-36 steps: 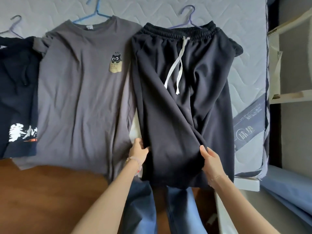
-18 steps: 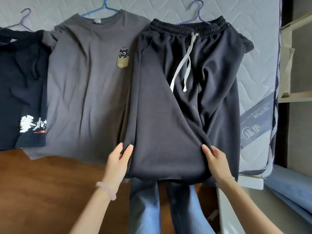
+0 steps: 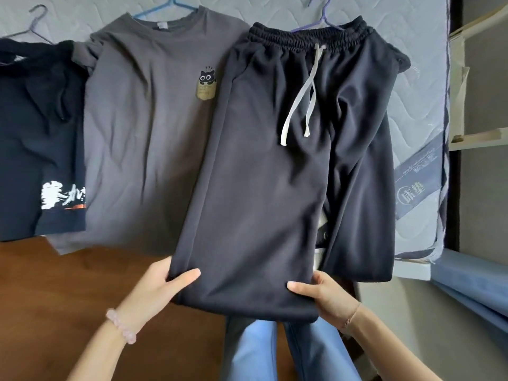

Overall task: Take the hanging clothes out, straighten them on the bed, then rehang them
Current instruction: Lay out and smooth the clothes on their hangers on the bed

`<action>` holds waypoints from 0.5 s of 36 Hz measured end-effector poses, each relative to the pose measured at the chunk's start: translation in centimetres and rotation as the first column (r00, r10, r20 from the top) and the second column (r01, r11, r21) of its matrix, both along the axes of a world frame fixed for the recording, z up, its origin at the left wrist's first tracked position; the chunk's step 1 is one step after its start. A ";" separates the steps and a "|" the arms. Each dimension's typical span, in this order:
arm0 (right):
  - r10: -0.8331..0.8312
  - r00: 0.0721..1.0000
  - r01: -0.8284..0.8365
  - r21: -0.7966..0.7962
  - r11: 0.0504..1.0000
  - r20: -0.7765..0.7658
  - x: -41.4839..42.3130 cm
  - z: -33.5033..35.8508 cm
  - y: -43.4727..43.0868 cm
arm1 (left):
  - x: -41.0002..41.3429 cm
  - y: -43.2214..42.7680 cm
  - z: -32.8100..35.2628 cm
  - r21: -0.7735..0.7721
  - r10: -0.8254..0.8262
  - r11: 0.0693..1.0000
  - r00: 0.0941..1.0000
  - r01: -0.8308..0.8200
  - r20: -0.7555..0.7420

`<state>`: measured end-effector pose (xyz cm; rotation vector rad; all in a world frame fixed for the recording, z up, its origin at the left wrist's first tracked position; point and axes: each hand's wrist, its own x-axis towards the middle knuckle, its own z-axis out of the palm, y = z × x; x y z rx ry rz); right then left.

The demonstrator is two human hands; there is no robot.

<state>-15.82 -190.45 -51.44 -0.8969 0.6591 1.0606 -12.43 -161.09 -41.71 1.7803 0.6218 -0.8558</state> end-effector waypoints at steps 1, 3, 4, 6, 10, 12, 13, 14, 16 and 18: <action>0.036 0.999 -0.036 -0.031 0.999 0.006 -0.3 -0.2 0.7 | 0.1 0.9 0.1 0.012 -0.003 1.000 1.000 0.002 0.011; 0.121 0.993 -0.118 -0.123 0.985 0.016 -0.5 -0.2 2.4 | 0.2 2.9 -0.2 0.087 -0.005 0.996 1.000 0.005 0.008; 0.144 0.990 -0.139 -0.176 0.974 0.012 -0.5 0.0 3.2 | 0.3 3.7 -0.7 0.141 -0.017 0.990 1.000 0.016 0.003; 0.215 0.976 -0.198 -0.266 0.943 0.035 -0.5 -0.3 4.8 | 0.3 5.6 -2.9 0.253 -0.041 0.966 0.997 0.055 -0.062; 0.352 0.936 -0.295 -0.494 0.818 0.022 -0.4 -2.7 5.3 | -1.5 8.8 -9.9 0.397 -0.106 0.884 0.934 0.246 -0.342; 0.313 0.950 -0.259 -0.584 0.770 -0.008 -0.2 -3.6 3.7 | -2.1 8.0 -11.1 0.338 -0.017 0.923 0.899 0.183 -0.438; 0.260 0.965 -0.218 -0.591 0.777 -0.014 -0.2 -3.9 2.7 | -2.2 7.0 -11.0 0.304 0.035 0.945 0.882 0.124 -0.470; 0.219 0.976 -0.186 -0.593 0.784 -0.016 -0.1 -4.1 1.6 | -2.2 6.1 -10.9 0.271 0.058 0.959 0.876 0.085 -0.479; 0.184 0.983 -0.147 -0.606 0.782 -0.002 0.1 -4.3 -0.3 | -2.3 4.7 -11.3 0.229 0.053 0.972 0.891 0.059 -0.452; 0.196 0.981 -0.148 -0.609 0.779 0.012 0.1 -4.5 -1.7 | -2.0 3.6 -11.8 0.234 0.015 0.968 0.915 0.087 -0.402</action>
